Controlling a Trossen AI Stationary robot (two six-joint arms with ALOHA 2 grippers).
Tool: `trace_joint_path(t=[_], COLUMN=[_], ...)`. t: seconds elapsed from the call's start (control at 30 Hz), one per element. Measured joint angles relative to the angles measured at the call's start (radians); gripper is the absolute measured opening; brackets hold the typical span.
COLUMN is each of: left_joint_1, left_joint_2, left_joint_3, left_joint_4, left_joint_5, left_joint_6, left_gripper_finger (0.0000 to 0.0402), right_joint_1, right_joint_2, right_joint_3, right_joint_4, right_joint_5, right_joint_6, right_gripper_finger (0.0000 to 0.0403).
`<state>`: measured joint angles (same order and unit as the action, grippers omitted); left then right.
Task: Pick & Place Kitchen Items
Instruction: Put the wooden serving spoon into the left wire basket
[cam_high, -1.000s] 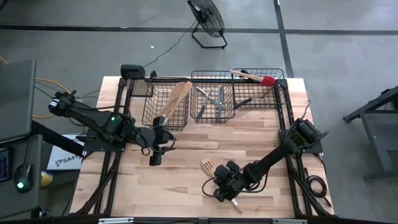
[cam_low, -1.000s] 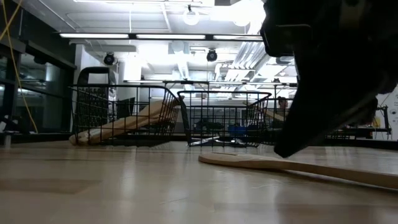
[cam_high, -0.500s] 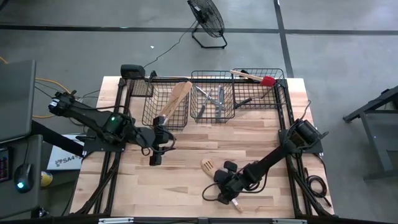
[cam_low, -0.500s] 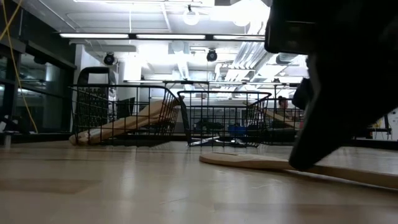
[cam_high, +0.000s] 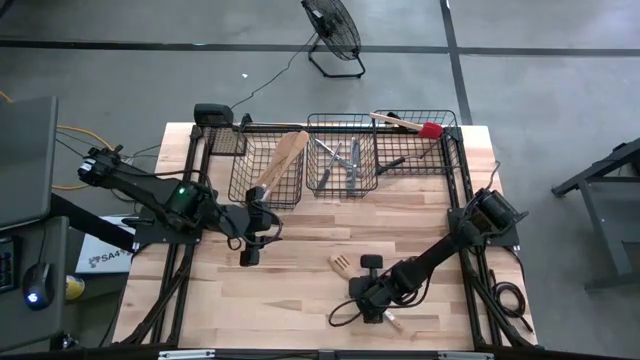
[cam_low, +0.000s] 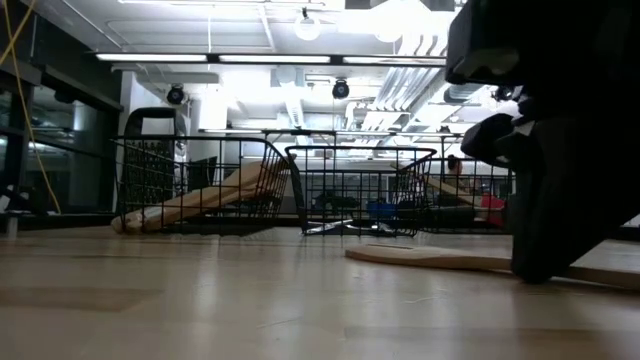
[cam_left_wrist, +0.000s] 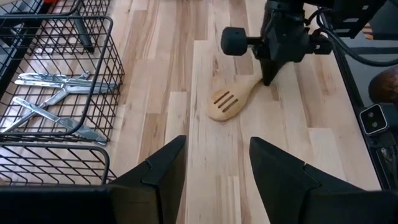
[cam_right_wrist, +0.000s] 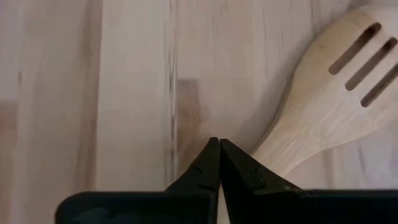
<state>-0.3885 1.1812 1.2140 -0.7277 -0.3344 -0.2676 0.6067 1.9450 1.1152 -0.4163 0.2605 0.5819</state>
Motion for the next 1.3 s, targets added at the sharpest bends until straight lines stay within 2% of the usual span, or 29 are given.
trace_joint_path(t=[0.6,0.93,1.13,1.3], left_joint_1=[0.000,0.000,0.000,0.000], left_joint_2=[0.000,0.000,0.000,0.000], left_joint_3=[0.000,0.000,0.000,0.000], left_joint_4=[0.000,0.000,0.000,-0.001], left_joint_5=[0.002,0.002,0.001,0.001], left_joint_6=[-0.012,-0.029,-0.030,-0.030], left_gripper_finger=[0.0173,0.0173,0.0173,0.0173], right_joint_1=[-0.009,-0.024,-0.024,-0.016], right_joint_2=[-0.017,-0.095,-0.103,-0.122], right_joint_3=[0.000,-0.013,-0.013,-0.012], right_joint_4=[-0.167,-0.367,-0.375,-0.365], right_joint_5=[-0.118,-0.129,-0.118,-0.135], right_joint_6=[-0.274,-0.296,-0.287,-0.189], right_gripper_finger=[0.0003,0.0003,0.0003,0.0003])
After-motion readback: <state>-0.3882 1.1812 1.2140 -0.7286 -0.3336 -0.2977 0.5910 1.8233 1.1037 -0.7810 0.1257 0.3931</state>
